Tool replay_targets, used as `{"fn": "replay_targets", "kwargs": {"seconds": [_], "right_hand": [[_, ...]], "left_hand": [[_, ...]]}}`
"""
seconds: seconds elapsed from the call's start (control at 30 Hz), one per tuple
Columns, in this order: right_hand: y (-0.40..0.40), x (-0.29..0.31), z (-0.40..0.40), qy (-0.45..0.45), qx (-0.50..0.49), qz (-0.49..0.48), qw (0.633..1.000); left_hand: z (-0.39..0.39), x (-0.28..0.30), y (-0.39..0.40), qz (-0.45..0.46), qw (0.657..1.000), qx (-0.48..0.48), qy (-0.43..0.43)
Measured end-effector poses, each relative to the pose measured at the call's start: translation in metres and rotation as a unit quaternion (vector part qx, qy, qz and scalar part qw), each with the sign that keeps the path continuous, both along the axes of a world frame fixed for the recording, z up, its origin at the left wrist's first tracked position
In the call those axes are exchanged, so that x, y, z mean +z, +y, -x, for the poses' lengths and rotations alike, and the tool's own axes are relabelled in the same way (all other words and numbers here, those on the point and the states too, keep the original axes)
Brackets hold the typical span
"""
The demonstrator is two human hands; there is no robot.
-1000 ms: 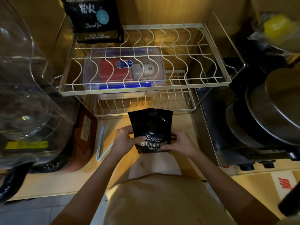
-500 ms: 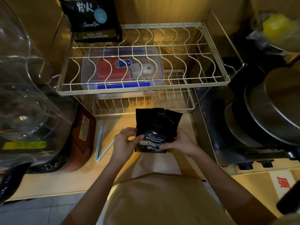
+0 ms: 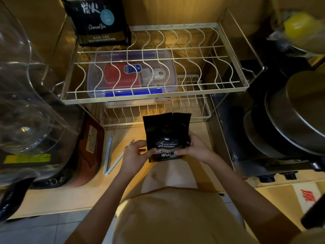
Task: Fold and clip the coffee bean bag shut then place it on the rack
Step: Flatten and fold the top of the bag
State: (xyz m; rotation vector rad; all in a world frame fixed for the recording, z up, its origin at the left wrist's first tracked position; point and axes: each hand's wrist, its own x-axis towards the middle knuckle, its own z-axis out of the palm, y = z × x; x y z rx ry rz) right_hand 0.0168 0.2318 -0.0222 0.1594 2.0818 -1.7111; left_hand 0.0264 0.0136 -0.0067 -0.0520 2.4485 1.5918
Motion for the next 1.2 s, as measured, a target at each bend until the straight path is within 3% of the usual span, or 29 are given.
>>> {"fn": "replay_targets", "kwargs": {"seconds": [0.07, 0.2, 0.33, 0.47, 0.53, 0.73, 0.93, 1.2], "right_hand": [[0.003, -0.001, -0.007, 0.012, -0.003, -0.007, 1.0], [0.005, 0.001, -0.019, 0.059, -0.107, 0.058, 0.991], [-0.012, 0.019, -0.021, 0.107, -0.129, 0.011, 0.986], [-0.031, 0.031, -0.033, 0.198, -0.099, -0.09, 0.971], [-0.036, 0.034, -0.035, 0.192, -0.121, -0.072, 0.971], [-0.036, 0.037, -0.031, 0.174, -0.148, -0.077, 0.97], [-0.039, 0.031, -0.035, 0.136, -0.204, -0.023, 0.969], [-0.02, 0.028, -0.023, 0.068, -0.141, 0.05, 0.986]], "left_hand": [[-0.003, -0.001, -0.005, 0.026, 0.999, -0.017, 0.013], [0.003, -0.003, -0.01, 0.04, 0.999, -0.011, 0.026], [0.017, -0.005, -0.005, -0.028, 0.999, -0.017, -0.035], [0.008, -0.011, -0.008, -0.163, 0.977, 0.032, -0.133], [0.004, -0.013, -0.011, -0.208, 0.964, 0.034, -0.164], [0.006, -0.009, -0.003, -0.215, 0.961, 0.03, -0.17], [0.001, -0.007, 0.0, -0.253, 0.953, 0.045, -0.16], [-0.002, -0.006, -0.005, -0.242, 0.96, 0.04, -0.134]]}}
